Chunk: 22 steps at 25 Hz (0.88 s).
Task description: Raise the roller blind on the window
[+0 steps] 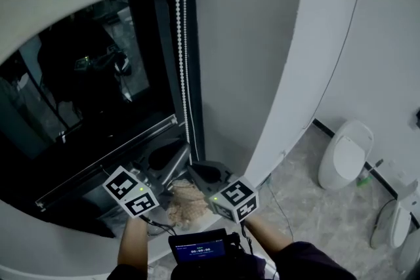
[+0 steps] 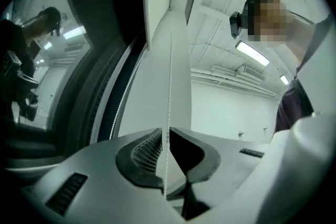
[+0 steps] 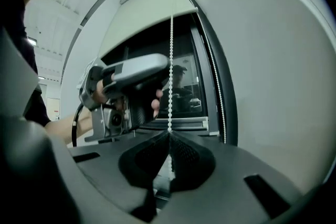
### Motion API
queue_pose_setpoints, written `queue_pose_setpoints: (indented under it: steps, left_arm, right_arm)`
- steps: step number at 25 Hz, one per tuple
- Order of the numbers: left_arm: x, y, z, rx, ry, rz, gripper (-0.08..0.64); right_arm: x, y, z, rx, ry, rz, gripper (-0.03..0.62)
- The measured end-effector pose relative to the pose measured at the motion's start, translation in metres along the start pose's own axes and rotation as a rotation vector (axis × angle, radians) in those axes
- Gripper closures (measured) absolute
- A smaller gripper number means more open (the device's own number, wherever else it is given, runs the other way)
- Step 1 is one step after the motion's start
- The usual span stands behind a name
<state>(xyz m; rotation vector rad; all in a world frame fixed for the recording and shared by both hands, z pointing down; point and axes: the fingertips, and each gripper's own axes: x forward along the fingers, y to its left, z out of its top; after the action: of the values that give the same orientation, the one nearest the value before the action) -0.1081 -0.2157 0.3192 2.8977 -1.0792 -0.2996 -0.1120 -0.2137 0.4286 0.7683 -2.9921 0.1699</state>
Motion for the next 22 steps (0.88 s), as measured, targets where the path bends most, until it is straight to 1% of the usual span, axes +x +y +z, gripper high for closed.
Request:
queue_pose_setpoints:
  steps: [3,5,7,9,12,14,16,17,20,22]
  left_arm:
    - [0.010,-0.004,0.011,0.042,0.008,0.003,0.549]
    - [0.012,-0.004,0.008,0.050,0.028,0.012,0.549]
    - [0.012,-0.004,-0.003,0.026,0.055,0.017,0.549]
    - [0.010,-0.004,-0.019,-0.001,0.083,0.030,0.549]
    - [0.005,0.000,-0.035,-0.041,0.079,0.057,0.551]
    - [0.001,0.005,-0.040,-0.048,0.082,0.072,0.551]
    - [-0.001,0.007,-0.044,-0.037,0.094,0.078,0.551]
    - [-0.002,0.006,-0.047,-0.033,0.102,0.077,0.551]
    - [-0.007,0.003,-0.067,-0.031,0.140,0.079,0.551]
    - [-0.010,0.003,-0.089,-0.060,0.169,0.083,0.551]
  right_arm:
    - [0.001,0.002,-0.006,0.015,-0.006,-0.002,0.584]
    - [0.000,0.003,-0.010,0.026,-0.006,-0.008,0.584]
    - [-0.001,0.001,-0.021,0.046,0.021,-0.015,0.584]
    - [-0.004,-0.001,-0.041,0.076,0.083,-0.016,0.584]
    - [-0.009,-0.003,-0.069,0.099,0.173,-0.002,0.583]
    - [-0.014,-0.006,-0.073,0.108,0.168,0.000,0.580]
    - [-0.020,-0.012,-0.063,0.128,0.124,-0.006,0.557]
    - [-0.022,-0.015,-0.053,0.141,0.094,-0.005,0.555]
    - [-0.025,-0.017,-0.007,0.155,-0.003,0.024,0.555]
    - [-0.029,-0.015,0.031,0.145,-0.075,0.054,0.555]
